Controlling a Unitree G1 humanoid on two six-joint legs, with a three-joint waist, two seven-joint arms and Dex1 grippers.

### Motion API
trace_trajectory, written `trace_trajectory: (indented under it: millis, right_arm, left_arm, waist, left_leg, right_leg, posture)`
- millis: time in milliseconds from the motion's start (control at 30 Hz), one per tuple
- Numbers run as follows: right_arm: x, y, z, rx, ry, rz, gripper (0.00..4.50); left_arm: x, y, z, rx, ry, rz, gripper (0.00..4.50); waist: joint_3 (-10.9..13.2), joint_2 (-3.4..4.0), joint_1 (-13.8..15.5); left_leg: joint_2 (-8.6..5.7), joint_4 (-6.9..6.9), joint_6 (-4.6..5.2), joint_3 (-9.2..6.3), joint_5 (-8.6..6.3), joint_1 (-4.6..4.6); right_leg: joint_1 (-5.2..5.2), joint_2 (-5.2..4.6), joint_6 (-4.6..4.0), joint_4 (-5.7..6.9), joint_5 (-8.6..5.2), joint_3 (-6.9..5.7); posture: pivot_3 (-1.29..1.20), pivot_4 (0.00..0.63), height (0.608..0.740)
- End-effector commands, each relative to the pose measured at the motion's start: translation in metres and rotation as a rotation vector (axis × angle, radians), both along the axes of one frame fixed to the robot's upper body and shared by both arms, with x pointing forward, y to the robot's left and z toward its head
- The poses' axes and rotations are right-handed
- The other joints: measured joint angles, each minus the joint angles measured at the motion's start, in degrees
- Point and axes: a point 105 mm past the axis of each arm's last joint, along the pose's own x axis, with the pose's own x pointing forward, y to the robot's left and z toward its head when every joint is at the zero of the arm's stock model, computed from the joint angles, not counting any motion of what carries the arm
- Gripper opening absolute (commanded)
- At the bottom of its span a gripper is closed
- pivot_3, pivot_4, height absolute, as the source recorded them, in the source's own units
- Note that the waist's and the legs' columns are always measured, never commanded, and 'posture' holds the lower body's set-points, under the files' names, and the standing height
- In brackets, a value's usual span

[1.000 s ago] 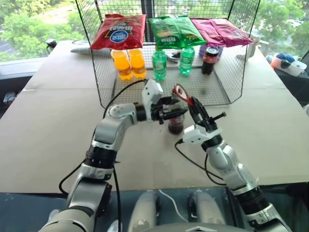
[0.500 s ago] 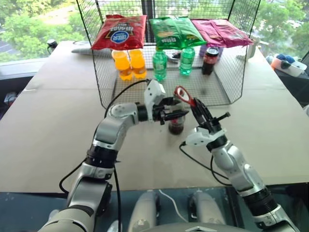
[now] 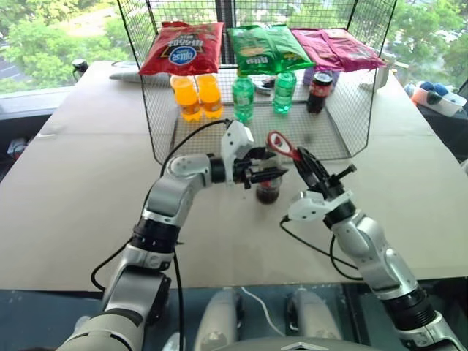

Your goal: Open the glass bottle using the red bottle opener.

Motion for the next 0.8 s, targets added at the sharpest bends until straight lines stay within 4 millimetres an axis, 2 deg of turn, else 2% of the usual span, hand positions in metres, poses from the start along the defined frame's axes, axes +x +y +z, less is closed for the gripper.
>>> trace_trajectory:
  millis: [33,533,800]
  right_arm:
    - [0.003,-0.002,-0.021,-0.129,0.140,-0.002,0.00]
    - [-0.001,-0.010,0.022,-0.199,0.178,0.013,0.00]
    - [0.004,-0.020,0.045,0.045,0.264,-0.035,0.00]
  left_arm:
    - [-0.005,-0.014,0.017,0.011,-0.109,-0.051,2.23]
    - [-0.008,-0.016,0.006,0.021,-0.098,-0.059,2.23]
    - [-0.008,-0.018,0.005,0.005,-0.100,-0.055,2.23]
  waist:
    - [0.0,0.00,0.0]
    - [0.0,0.00,0.2]
    - [0.1,0.04,0.7]
  left_leg:
    - [0.00,0.00,0.00,-0.01,0.00,0.00]
    - [-0.08,0.00,-0.17,-0.12,-0.10,-0.23]
    - [-0.13,-0.07,0.06,-0.18,-0.02,-0.40]
  right_leg:
    - [0.00,0.00,0.00,0.00,0.00,-0.01]
    - [-0.10,-0.19,0.01,-0.10,0.00,-0.24]
    - [-0.11,-0.18,0.00,-0.24,0.00,-0.34]
  posture:
    - [0.00,0.150,0.740]
    - [0.00,0.150,0.740]
    - [0.00,0.150,0.740]
